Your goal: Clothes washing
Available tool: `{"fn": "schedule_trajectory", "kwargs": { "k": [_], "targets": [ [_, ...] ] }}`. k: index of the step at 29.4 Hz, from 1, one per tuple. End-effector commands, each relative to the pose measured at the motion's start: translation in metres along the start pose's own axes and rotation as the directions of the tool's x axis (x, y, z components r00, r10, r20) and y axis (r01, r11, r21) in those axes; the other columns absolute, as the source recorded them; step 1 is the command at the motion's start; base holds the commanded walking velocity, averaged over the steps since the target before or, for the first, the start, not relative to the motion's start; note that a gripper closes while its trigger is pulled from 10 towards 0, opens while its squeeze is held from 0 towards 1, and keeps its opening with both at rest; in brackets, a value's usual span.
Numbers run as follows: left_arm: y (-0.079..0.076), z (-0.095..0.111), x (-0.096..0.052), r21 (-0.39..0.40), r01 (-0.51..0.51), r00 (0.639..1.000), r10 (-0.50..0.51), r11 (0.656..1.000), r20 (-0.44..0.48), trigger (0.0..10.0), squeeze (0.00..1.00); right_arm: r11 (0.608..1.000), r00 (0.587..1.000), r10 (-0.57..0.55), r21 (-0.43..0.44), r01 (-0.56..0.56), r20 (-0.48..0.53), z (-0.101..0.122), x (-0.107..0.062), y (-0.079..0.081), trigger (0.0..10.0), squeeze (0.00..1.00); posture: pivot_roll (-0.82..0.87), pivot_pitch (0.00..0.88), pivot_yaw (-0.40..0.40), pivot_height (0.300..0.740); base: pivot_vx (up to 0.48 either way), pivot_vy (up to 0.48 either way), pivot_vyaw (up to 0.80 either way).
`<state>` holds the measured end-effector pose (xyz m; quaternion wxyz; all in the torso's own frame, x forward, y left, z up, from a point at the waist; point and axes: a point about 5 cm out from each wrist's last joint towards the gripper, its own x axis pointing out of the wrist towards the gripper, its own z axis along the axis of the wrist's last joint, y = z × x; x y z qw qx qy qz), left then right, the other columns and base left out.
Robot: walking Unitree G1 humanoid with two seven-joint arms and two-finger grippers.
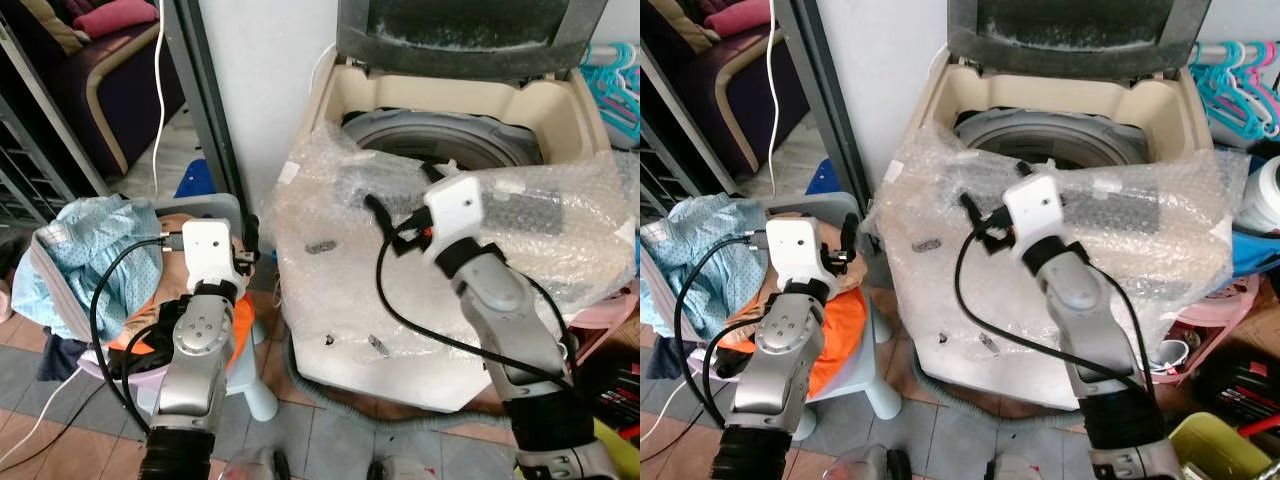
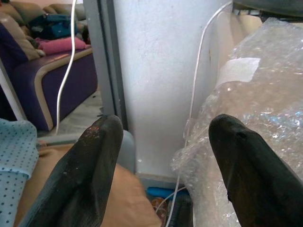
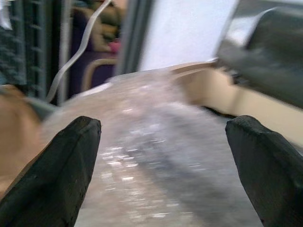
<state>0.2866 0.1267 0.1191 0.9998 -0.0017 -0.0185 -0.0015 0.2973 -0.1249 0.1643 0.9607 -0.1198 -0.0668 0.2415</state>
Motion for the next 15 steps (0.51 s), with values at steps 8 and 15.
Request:
{"fn": "schedule_trajectory", "kwargs": {
  "k": [8,15],
  "targets": [
    [0.002,0.000,-0.003,0.011,0.005,1.000,-0.005,1.000,-0.010,10.0,0.00,1.000,0.996,0.008,-0.017,-0.006,0.087,0.013,-0.001,0.014,10.0,0.00,-0.04,0.000,0.087,0.740,0.000,0.480,0.10],
    [0.000,0.007,0.002,0.010,0.017,1.000,-0.017,1.000,0.014,10.0,0.00,1.000,0.994,-0.023,-0.003,0.024,0.108,0.018,0.003,0.013,10.0,0.00,-0.04,0.000,0.096,0.740,0.000,0.450,0.80]
  ]
}}
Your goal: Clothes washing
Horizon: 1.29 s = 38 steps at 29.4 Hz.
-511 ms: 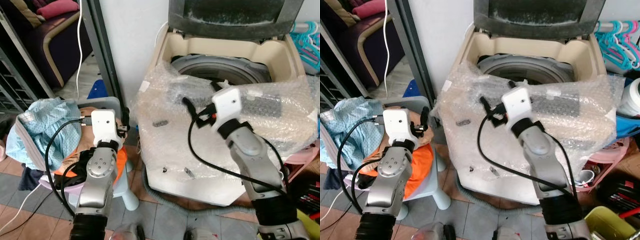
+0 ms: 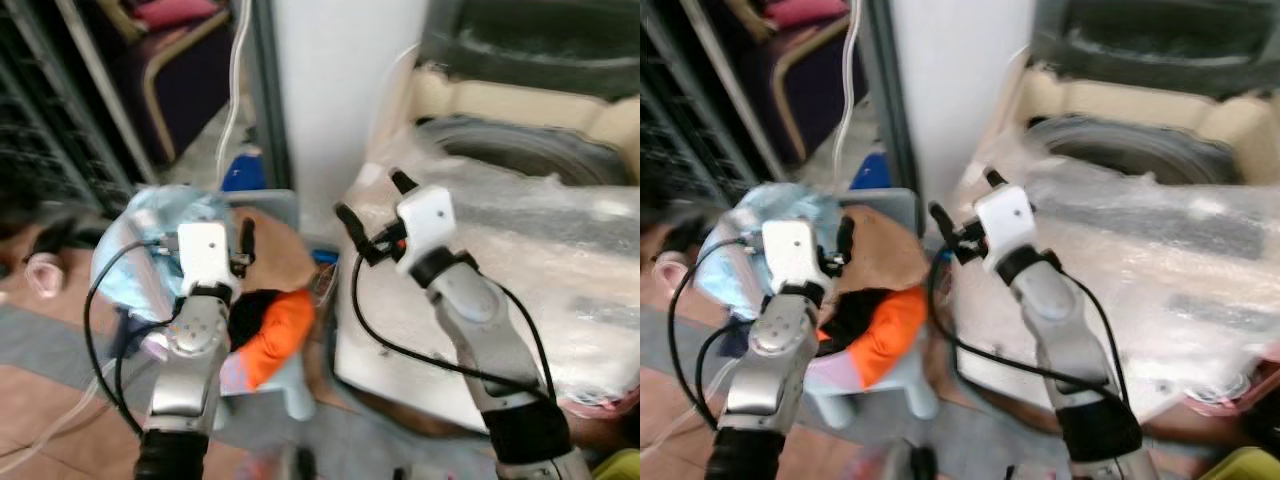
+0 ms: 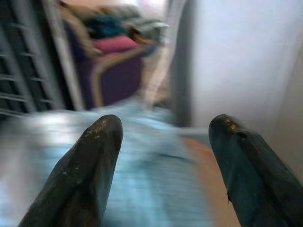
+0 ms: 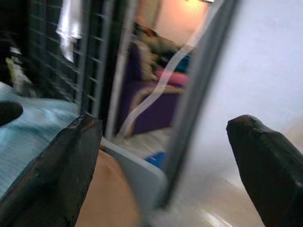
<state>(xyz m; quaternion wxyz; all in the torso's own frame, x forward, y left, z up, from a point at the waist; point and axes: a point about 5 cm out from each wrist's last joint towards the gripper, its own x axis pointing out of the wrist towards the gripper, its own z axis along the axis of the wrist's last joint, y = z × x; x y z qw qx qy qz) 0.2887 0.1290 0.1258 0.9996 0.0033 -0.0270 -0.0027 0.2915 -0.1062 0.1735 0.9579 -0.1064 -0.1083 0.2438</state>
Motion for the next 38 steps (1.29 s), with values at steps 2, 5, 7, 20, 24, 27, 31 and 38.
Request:
{"fn": "schedule_trajectory", "kwargs": {
  "k": [2,5,7,20,24,27,31,38],
  "targets": [
    [-0.003,0.002,-0.002,0.009,0.025,0.999,-0.025,1.000,0.024,10.0,0.00,1.000,0.999,-0.026,-0.011,0.027,0.023,0.006,0.000,-0.004,10.0,0.00,-0.03,0.000,0.096,0.740,0.000,0.000,0.80],
    [-0.003,0.002,-0.003,0.015,0.020,1.000,-0.020,1.000,0.015,10.0,0.00,0.999,0.999,-0.031,-0.015,0.032,0.026,0.006,0.001,-0.005,10.0,0.00,-0.03,0.000,0.097,0.740,0.000,0.000,0.80],
    [-0.002,0.002,-0.002,0.014,0.014,1.000,-0.014,1.000,0.016,10.0,0.00,0.999,0.999,-0.033,-0.016,0.033,0.027,0.006,0.001,-0.005,10.0,0.00,-0.03,0.000,0.097,0.740,0.000,0.000,0.80],
    [0.005,0.001,-0.005,0.043,-0.024,1.000,0.024,0.999,0.013,10.0,0.00,0.999,0.984,-0.045,-0.009,0.044,-0.171,-0.023,0.010,-0.002,10.0,0.00,-0.01,0.000,0.097,0.740,0.000,0.000,0.55],
    [0.006,0.000,-0.007,0.045,-0.029,1.000,0.029,0.999,0.007,10.0,0.00,1.000,0.950,-0.006,-0.004,0.006,-0.312,-0.045,0.012,0.004,10.0,0.00,0.00,0.000,0.089,0.740,0.000,0.000,0.00],
    [0.006,-0.001,-0.010,0.045,-0.030,1.000,0.030,0.999,0.000,10.0,0.00,1.000,0.929,0.000,0.019,0.008,-0.370,-0.055,0.016,0.009,10.0,0.00,0.00,0.000,0.088,0.740,0.000,0.000,0.00],
    [0.005,-0.002,-0.014,0.045,-0.022,1.000,0.022,0.999,-0.012,10.0,0.00,0.998,0.896,0.021,0.056,0.004,-0.444,-0.072,0.027,0.021,10.0,0.00,0.02,0.014,0.084,0.740,0.000,0.000,0.00],
    [0.007,-0.001,-0.021,0.056,-0.026,0.999,0.027,0.998,-0.020,10.0,0.00,0.990,0.852,0.032,0.133,0.044,-0.523,-0.089,0.035,0.036,0.0,0.00,0.06,0.033,0.063,0.740,0.000,0.000,0.00]
  ]
}}
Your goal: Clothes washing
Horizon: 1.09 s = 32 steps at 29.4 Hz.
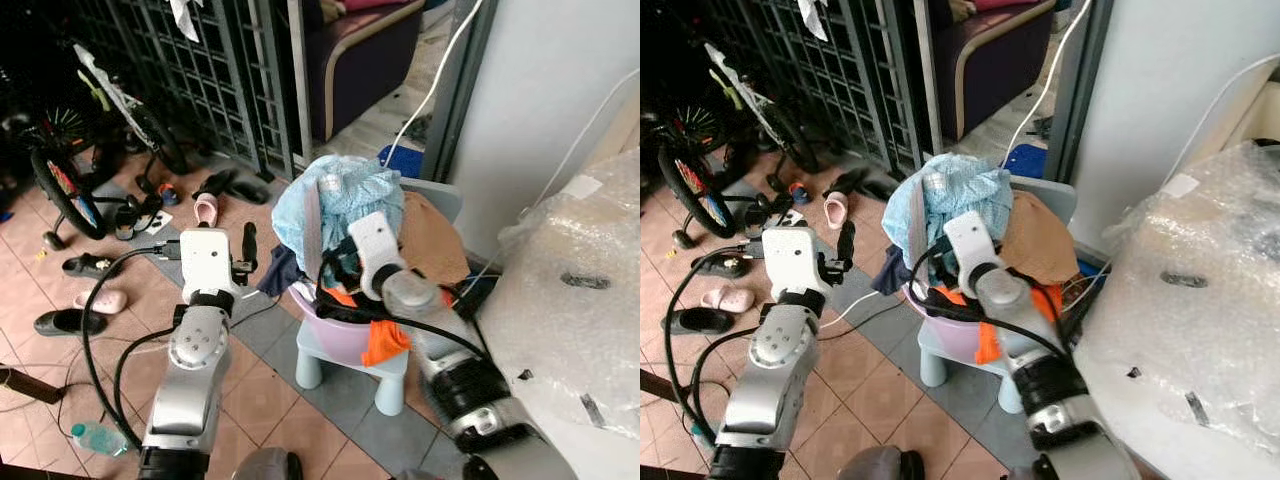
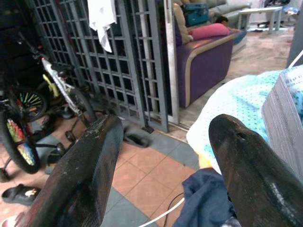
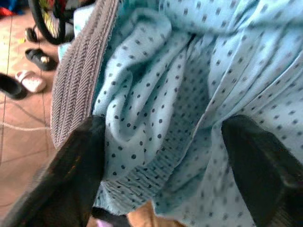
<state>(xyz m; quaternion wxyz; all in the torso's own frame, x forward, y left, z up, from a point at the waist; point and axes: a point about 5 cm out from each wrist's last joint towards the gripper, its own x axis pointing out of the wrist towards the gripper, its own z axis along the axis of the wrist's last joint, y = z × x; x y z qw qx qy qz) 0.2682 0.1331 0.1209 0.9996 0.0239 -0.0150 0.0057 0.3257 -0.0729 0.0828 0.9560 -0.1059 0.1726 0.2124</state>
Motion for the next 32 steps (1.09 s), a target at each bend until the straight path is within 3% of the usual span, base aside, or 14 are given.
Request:
{"fn": "schedule_trajectory", "kwargs": {
  "k": [1,3,8,10,15,19,32],
  "targets": [
    [0.007,0.001,-0.004,0.020,-0.023,1.000,0.023,1.000,-0.004,10.0,0.00,1.000,1.000,0.000,0.021,0.000,-0.012,0.001,0.004,0.002,0.0,0.00,0.06,0.038,0.057,0.740,0.000,0.000,0.00],
    [0.021,-0.006,-0.017,0.042,-0.062,0.997,0.064,0.997,-0.037,10.0,0.00,0.999,0.999,-0.001,0.043,0.003,-0.037,-0.002,0.010,0.006,0.0,0.00,0.07,0.047,0.044,0.740,0.000,0.000,0.00],
    [0.036,-0.016,-0.032,0.049,-0.099,0.989,0.104,0.994,-0.102,10.0,0.00,0.998,0.998,-0.017,0.060,0.021,-0.055,-0.006,0.012,0.004,0.0,0.00,0.09,0.055,0.026,0.740,0.000,0.000,0.00],
    [0.039,-0.028,-0.039,0.031,-0.071,0.980,0.075,0.997,-0.185,10.0,0.00,0.997,0.998,-0.032,0.065,0.035,-0.054,-0.006,0.013,0.000,0.0,0.00,0.09,0.061,0.020,0.740,0.000,0.000,0.00],
    [0.034,-0.040,-0.042,0.009,0.004,0.963,-0.002,1.000,-0.271,10.0,0.00,0.995,0.997,-0.065,0.078,0.069,-0.043,-0.003,0.015,-0.006,0.0,0.00,0.08,0.063,0.018,0.740,0.000,0.000,0.00],
    [0.032,-0.038,-0.038,0.044,0.022,0.965,-0.009,0.999,-0.264,10.0,0.00,0.993,0.997,-0.072,0.088,0.075,-0.039,-0.002,0.016,-0.007,0.0,0.00,0.08,0.069,0.021,0.740,0.000,0.000,0.00],
    [0.027,-0.033,-0.037,0.047,0.044,0.968,-0.031,0.998,-0.249,10.0,0.00,0.992,0.997,-0.081,0.097,0.082,-0.011,-0.002,0.015,-0.013,0.0,0.00,0.07,0.079,0.016,0.740,0.000,0.000,0.00]
  ]
}}
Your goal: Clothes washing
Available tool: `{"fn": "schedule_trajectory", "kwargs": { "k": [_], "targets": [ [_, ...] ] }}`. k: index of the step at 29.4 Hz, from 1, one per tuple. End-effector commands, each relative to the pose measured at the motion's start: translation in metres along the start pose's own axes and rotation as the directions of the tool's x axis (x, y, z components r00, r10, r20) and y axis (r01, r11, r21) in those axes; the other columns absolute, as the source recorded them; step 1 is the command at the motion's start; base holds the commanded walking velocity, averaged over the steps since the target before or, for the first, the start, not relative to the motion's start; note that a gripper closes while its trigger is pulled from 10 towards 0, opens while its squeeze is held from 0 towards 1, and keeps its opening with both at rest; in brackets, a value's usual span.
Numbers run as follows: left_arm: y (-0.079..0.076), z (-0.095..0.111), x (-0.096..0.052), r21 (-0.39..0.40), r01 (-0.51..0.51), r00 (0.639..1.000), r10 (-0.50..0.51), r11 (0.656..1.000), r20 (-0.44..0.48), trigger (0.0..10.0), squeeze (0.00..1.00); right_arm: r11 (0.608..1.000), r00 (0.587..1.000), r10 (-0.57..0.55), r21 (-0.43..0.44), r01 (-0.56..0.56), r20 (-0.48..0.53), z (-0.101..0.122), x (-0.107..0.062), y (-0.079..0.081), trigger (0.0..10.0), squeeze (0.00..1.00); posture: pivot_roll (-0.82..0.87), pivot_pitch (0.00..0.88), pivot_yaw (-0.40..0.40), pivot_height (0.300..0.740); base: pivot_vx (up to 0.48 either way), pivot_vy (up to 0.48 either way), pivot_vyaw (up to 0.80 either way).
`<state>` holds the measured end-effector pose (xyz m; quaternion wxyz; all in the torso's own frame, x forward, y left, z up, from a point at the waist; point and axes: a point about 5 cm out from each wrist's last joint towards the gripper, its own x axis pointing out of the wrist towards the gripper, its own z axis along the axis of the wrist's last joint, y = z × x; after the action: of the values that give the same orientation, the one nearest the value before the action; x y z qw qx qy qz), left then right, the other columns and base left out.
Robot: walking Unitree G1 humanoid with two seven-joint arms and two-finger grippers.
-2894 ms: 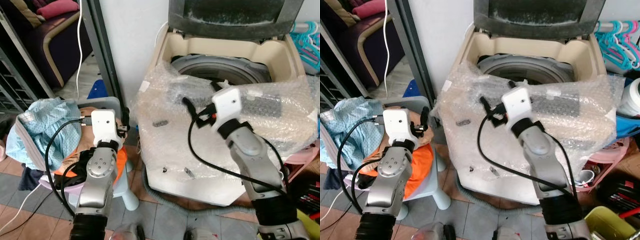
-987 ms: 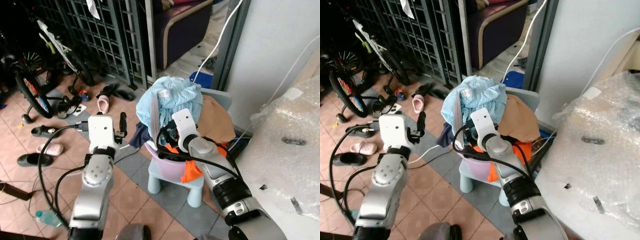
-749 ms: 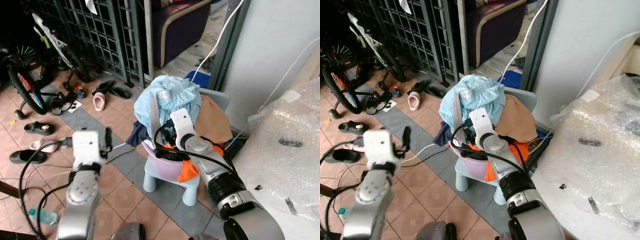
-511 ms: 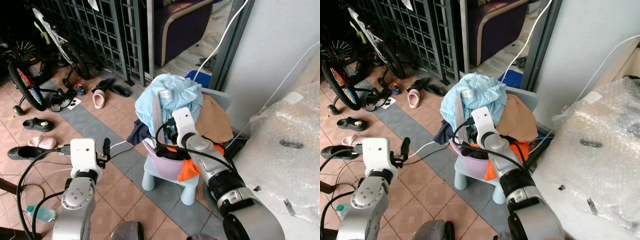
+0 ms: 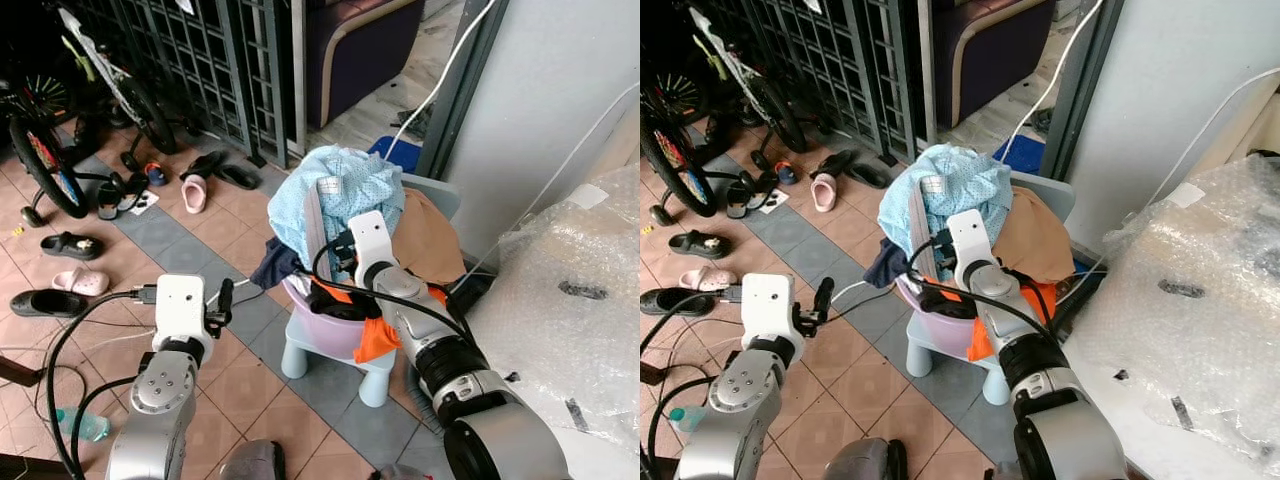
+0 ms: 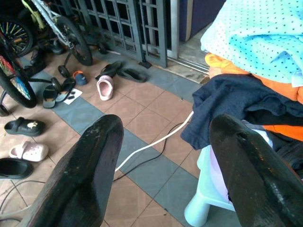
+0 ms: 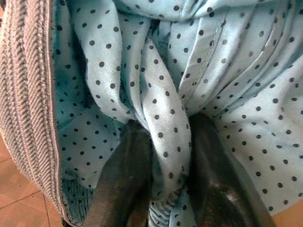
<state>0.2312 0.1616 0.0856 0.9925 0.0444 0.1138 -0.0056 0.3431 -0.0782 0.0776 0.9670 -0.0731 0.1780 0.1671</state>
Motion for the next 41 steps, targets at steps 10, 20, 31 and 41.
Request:
{"fn": "schedule_trajectory", "kwargs": {
  "k": [10,20,31,41],
  "targets": [
    [-0.001,0.005,0.006,0.037,0.016,1.000,-0.017,0.999,0.015,10.0,0.00,0.999,1.000,-0.010,0.031,0.010,0.001,-0.001,0.000,-0.004,0.0,0.00,0.06,0.062,0.030,0.740,0.000,0.000,0.00],
    [-0.003,0.006,0.009,0.035,0.019,1.000,-0.019,0.999,0.020,10.0,0.00,0.999,1.000,-0.018,0.037,0.018,0.008,0.001,0.000,-0.006,0.0,0.00,0.05,0.047,0.031,0.740,0.000,0.000,0.00],
    [-0.002,0.008,0.015,0.043,0.019,0.999,-0.020,0.999,0.033,10.0,0.00,0.997,0.902,0.032,0.046,-0.057,0.431,0.076,-0.028,-0.010,0.0,0.00,0.04,0.007,0.049,0.740,0.000,0.000,0.00],
    [-0.007,0.016,0.028,0.057,0.054,0.996,-0.058,0.997,0.065,10.0,0.00,0.997,0.720,0.039,0.021,-0.074,0.693,0.128,-0.094,-0.020,0.0,0.00,0.00,0.000,0.096,0.740,0.000,0.000,0.00]
  ]
}}
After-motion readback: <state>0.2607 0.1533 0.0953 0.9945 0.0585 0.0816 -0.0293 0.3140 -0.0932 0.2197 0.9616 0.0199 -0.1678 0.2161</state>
